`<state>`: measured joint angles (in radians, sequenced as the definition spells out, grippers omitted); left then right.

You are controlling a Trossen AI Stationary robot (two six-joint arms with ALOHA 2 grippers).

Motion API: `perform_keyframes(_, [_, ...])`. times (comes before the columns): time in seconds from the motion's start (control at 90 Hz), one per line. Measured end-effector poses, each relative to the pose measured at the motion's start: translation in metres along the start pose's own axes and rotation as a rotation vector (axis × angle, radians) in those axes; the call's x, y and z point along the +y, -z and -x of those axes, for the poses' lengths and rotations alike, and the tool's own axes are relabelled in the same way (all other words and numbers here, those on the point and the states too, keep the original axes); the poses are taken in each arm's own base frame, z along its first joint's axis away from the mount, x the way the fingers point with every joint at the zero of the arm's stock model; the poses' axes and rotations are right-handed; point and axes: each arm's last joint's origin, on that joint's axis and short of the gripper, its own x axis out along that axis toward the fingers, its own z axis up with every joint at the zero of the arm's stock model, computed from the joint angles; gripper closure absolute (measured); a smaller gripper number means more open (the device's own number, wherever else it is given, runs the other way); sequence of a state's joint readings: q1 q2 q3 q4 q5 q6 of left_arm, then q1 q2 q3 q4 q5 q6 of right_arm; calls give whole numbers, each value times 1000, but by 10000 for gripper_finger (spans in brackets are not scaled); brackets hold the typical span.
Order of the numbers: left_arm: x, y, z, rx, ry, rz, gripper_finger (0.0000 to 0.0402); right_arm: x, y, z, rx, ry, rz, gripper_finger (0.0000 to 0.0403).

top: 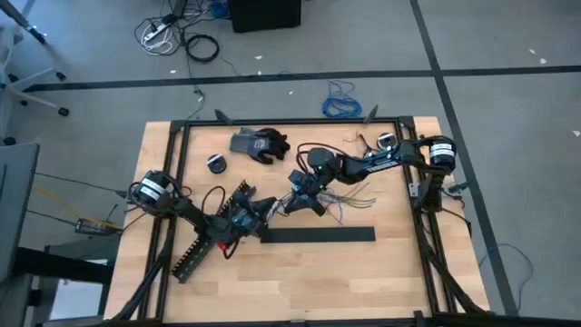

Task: Ziptie cables
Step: Wrap the other black zip tie on the cable wires

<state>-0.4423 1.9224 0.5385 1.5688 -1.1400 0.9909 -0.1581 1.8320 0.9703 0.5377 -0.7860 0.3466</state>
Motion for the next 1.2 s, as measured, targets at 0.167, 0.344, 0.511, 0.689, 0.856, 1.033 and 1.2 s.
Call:
perform_keyframes(0.167, [0,0,0,3,-1,-1,401,0,0,0,-3,-2,7,402])
perform_keyframes(0.344, [0,0,0,4,-2,-2,401,0,-1,0,-5,-2,11,403])
perform_keyframes(0.511, [0,0,0,4,-1,-2,401,0,-1,0,-4,-4,14,403])
perform_keyframes(0.689, [0,0,0,4,-1,-2,401,-1,-1,2,-5,-9,15,403])
perform_keyframes(0.856, [0,0,0,2,0,-2,401,-4,-2,5,-9,-7,13,403])
perform_keyframes(1.033, [0,0,0,-8,7,-2,401,-4,-4,6,-15,-7,19,403])
perform_keyframes(1.2, [-1,0,0,-14,11,3,401,-4,-4,6,-15,-9,22,403])
